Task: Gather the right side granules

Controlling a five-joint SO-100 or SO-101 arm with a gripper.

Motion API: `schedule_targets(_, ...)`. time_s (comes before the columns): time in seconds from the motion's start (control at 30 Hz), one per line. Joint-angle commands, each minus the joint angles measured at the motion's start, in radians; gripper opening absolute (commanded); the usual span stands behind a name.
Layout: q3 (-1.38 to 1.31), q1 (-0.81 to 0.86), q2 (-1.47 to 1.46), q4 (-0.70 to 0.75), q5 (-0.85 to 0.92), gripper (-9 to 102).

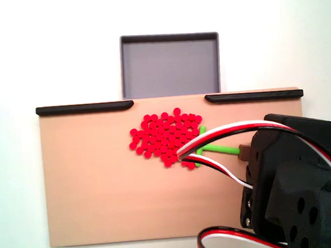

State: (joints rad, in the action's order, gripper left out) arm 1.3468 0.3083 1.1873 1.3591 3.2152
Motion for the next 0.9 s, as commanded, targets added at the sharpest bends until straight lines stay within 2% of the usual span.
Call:
schedule_targets(0.0, -0.020, -0.014, 0.005, 0.005, 0.135, 0)
schedule_targets(0.53, -0.020, 0.005, 0.026, 0.012, 0.155, 0)
schedule_targets(0.87, -0.020, 0.072, 0.103, 0.037, 0.216, 0)
